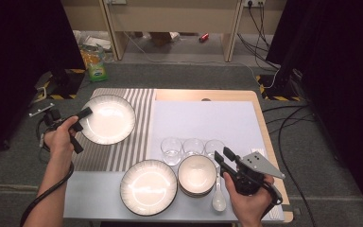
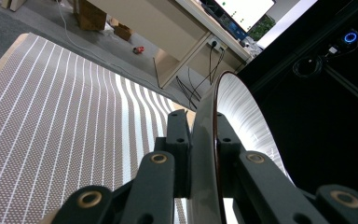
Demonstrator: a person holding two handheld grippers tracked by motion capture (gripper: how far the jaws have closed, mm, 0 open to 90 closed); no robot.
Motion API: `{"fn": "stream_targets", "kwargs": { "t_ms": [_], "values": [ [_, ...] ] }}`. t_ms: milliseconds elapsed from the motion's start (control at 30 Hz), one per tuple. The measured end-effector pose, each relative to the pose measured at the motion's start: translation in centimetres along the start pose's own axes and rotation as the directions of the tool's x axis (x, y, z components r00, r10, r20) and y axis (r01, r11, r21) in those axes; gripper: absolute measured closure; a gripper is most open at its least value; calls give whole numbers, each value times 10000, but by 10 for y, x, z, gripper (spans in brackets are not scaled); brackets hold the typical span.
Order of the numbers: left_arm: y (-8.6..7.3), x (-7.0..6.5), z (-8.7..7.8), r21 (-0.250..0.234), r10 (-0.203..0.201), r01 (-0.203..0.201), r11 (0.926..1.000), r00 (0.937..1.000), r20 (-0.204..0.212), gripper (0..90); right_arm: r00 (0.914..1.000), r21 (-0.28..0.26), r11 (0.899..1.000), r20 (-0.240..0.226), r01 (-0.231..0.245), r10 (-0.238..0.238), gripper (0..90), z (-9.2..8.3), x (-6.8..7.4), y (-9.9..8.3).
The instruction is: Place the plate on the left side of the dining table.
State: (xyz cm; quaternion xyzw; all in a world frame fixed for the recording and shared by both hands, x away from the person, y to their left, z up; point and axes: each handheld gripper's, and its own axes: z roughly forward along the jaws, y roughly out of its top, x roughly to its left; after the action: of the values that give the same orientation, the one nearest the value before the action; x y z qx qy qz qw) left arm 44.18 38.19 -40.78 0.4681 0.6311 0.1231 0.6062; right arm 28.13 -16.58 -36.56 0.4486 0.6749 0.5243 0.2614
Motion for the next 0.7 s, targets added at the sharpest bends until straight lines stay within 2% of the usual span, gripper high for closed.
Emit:
{"fn": "stream_targets", "kwargs": {
  "t_ms": [333,433,700],
  "values": [
    [1,-2,4,32,38,-38,10000,10000,-11,810,10000,-3,10000,-15,61,-61,631,0,-1,-1],
    [1,-1,6,74,26,-25,10000,10000,-29,809,10000,61,9999,-19,-95,95,632,-1,0,0],
    [0,1,11,124,-25,26,9999,10000,-84,809,10000,-23,10000,3,59,-59,632,-1,-1,1]
  ]
}}
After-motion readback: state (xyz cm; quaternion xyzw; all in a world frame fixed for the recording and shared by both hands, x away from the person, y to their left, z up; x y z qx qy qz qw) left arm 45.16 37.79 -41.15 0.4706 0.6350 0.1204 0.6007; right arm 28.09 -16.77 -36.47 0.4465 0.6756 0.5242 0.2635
